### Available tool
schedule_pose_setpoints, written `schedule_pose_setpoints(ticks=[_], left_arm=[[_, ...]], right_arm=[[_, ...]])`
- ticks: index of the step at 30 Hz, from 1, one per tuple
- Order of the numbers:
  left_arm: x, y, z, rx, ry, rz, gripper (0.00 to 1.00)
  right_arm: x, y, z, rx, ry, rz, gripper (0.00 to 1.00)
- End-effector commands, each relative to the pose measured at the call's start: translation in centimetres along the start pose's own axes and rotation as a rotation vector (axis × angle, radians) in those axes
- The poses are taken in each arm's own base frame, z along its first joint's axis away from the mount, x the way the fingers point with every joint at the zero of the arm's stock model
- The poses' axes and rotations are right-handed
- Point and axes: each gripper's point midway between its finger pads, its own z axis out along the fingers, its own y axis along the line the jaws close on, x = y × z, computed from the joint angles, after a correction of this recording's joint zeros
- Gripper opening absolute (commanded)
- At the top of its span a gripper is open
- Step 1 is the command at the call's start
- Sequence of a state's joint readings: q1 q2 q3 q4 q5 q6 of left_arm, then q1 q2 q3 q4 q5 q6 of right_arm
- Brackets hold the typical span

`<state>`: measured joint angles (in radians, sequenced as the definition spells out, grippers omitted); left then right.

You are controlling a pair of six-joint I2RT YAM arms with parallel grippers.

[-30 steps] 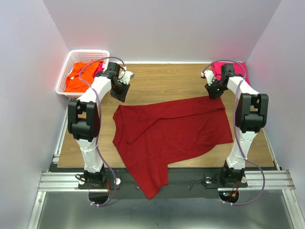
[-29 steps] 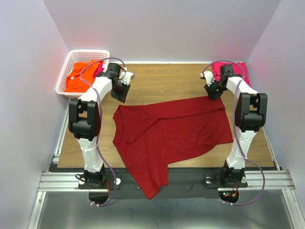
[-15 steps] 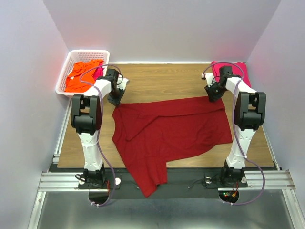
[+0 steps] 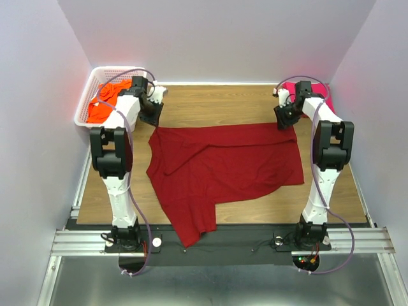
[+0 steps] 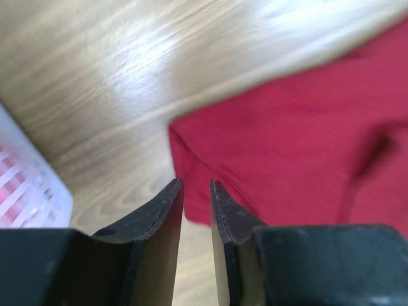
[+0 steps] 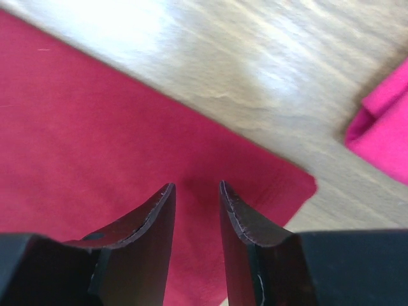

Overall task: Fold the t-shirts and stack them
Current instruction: Fold the tshirt

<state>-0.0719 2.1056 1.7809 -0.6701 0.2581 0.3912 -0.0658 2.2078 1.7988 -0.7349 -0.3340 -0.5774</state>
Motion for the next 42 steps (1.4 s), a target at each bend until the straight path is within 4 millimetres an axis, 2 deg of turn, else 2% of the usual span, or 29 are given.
schedule_pose_setpoints(ticks=[1, 3, 4, 5, 6, 7, 8, 9, 10, 11, 12, 13, 14, 15, 16, 17, 18, 19, 20, 22, 23, 26, 29, 35, 42], left_arm=[[-3.4, -4.6, -8.2, 0.133, -0.174, 0.112, 0.36], [-1.9, -5.9, -8.9, 0.179, -0.156, 0.106, 0.36], [-0.3, -6.5, -8.8, 0.199, -0.129, 0.099, 0.36], [0.6, -7.0, -8.7, 0.217, -0.114, 0.095, 0.36], [1.8, -7.8, -8.8, 0.253, -0.088, 0.091, 0.35], [3.8, -8.5, -8.3, 0.284, -0.04, 0.082, 0.35], [4.7, -8.9, -8.7, 0.299, -0.034, 0.102, 0.35], [5.7, -9.5, -8.8, 0.318, -0.017, 0.103, 0.35], [7.7, -10.3, -8.5, 0.354, 0.03, 0.093, 0.35], [8.3, -10.7, -9.0, 0.361, 0.026, 0.101, 0.35], [10.0, -11.3, -8.7, 0.385, 0.053, 0.098, 0.35], [10.4, -11.6, -9.1, 0.387, 0.045, 0.1, 0.35], [11.1, -11.9, -9.1, 0.395, 0.051, 0.094, 0.35], [11.6, -12.3, -9.0, 0.415, 0.054, 0.102, 0.36], [12.1, -12.6, -8.9, 0.424, 0.057, 0.105, 0.36], [13.1, -12.9, -8.8, 0.427, 0.067, 0.102, 0.39], [13.4, -12.9, -8.7, 0.426, 0.064, 0.103, 0.4], [13.4, -12.9, -8.6, 0.42, 0.049, 0.115, 0.4], [13.9, -13.0, -8.5, 0.415, 0.049, 0.116, 0.41], [14.3, -12.8, -8.2, 0.403, 0.047, 0.124, 0.42], [14.7, -12.9, -8.0, 0.407, 0.054, 0.119, 0.42], [14.9, -12.9, -7.4, 0.409, 0.058, 0.107, 0.42], [15.0, -12.7, -6.8, 0.4, 0.067, 0.104, 0.45], [15.1, -12.6, -5.8, 0.399, 0.088, 0.112, 0.45], [15.1, -12.5, -4.6, 0.402, 0.115, 0.107, 0.46]], right_arm=[[-4.3, 2.2, -5.0, -0.064, -0.137, -0.004, 0.39], [-6.2, 4.1, -5.9, -0.123, -0.186, -0.018, 0.39], [-7.4, 6.0, -6.1, -0.168, -0.209, -0.044, 0.39], [-7.9, 6.5, -6.1, -0.174, -0.211, -0.048, 0.39], [-8.9, 8.3, -6.2, -0.217, -0.226, -0.059, 0.39], [-10.2, 9.5, -6.5, -0.237, -0.246, -0.08, 0.39], [-11.2, 12.1, -5.9, -0.291, -0.252, -0.112, 0.39], [-11.9, 13.5, -5.7, -0.318, -0.26, -0.128, 0.39], [-12.5, 15.0, -5.4, -0.348, -0.262, -0.136, 0.39], [-14.2, 17.7, -5.6, -0.382, -0.284, -0.181, 0.39], [-14.3, 19.3, -4.4, -0.428, -0.268, -0.166, 0.39], [-14.8, 20.6, -3.9, -0.455, -0.268, -0.172, 0.39], [-16.3, 23.4, -4.2, -0.505, -0.293, -0.207, 0.39], [-16.4, 24.7, -2.8, -0.54, -0.273, -0.182, 0.38], [-16.9, 25.9, -2.4, -0.564, -0.275, -0.185, 0.38], [-18.1, 28.2, -2.7, -0.604, -0.301, -0.212, 0.38], [-18.5, 29.3, -2.4, -0.625, -0.305, -0.215, 0.38], [-18.3, 30.4, -1.1, -0.646, -0.281, -0.195, 0.38], [-18.4, 32.2, -0.7, -0.668, -0.278, -0.209, 0.38], [-18.6, 33.6, 1.0, -0.67, -0.282, -0.213, 0.39], [-18.6, 35.1, 1.7, -0.671, -0.285, -0.232, 0.39], [-17.8, 37.3, 3.5, -0.692, -0.253, -0.23, 0.43], [-17.2, 38.6, 4.8, -0.686, -0.236, -0.238, 0.44], [-16.3, 38.7, 6.6, -0.658, -0.21, -0.231, 0.48], [-15.5, 39.8, 6.8, -0.695, -0.191, -0.235, 0.49]])
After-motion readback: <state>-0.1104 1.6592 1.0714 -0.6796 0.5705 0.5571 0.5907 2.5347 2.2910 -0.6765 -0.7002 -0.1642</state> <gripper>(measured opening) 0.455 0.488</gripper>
